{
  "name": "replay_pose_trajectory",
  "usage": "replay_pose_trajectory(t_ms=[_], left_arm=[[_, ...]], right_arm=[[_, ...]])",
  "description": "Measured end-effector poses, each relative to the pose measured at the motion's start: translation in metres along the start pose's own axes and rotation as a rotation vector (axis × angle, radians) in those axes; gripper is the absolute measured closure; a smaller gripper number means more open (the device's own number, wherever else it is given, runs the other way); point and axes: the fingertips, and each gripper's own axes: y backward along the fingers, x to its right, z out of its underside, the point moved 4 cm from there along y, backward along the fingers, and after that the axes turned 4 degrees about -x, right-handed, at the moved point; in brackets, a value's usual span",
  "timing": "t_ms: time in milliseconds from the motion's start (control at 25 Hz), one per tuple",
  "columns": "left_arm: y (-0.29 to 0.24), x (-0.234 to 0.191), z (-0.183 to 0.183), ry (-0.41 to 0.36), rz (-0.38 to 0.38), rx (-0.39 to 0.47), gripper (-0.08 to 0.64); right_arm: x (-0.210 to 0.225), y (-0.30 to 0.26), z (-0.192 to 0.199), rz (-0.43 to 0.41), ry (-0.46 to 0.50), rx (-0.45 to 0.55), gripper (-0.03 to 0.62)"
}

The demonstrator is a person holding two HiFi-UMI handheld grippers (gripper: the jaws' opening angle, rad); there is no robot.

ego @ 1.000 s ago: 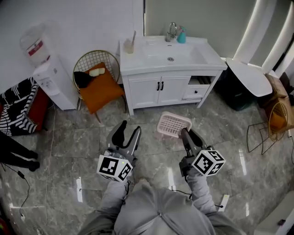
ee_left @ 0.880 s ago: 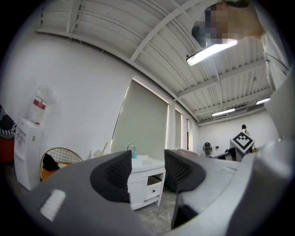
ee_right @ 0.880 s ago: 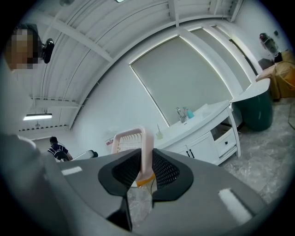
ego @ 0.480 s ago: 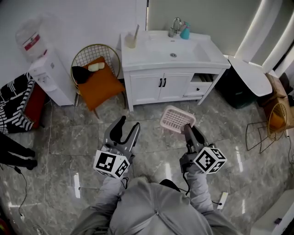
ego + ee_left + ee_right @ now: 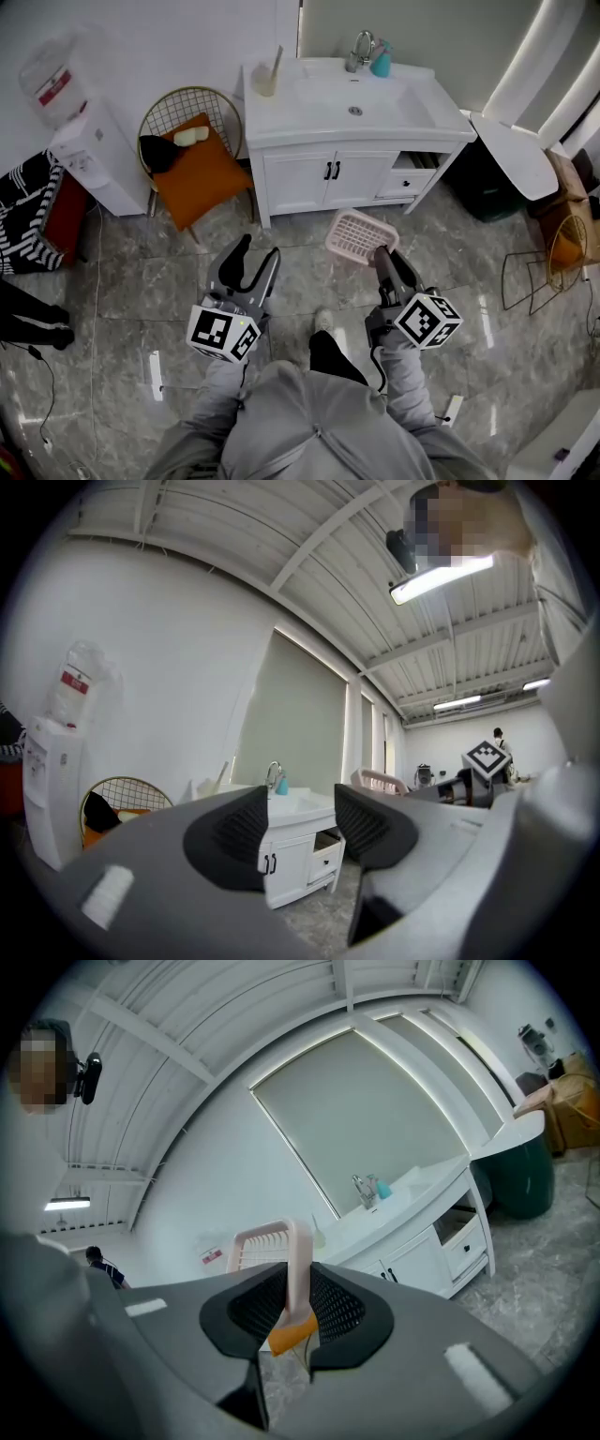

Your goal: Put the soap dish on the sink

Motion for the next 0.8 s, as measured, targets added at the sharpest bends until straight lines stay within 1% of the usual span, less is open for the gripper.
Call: replay_pose_trajectory(t_ms=[240,520,800], left_arm=[[-0.057,-0.022,0.0,0.01,-0.042,0.007,0.319],[-0.13,-0.035,-0.01,0.001,-0.097,0.021,0.319],[-0.18,-0.048,-0.012,-0.006,-0.153,0.023,0.319]], right_arm=[[0.029,-0.055,-0.03,-0.026,0.013,-0.023,0.517],[0.072,-0.118,-0.073,-0.071,0.018,-0.055,0.518],[0.102,-0.172,-0.099,-0.116,0.019,-0.096,0.517]])
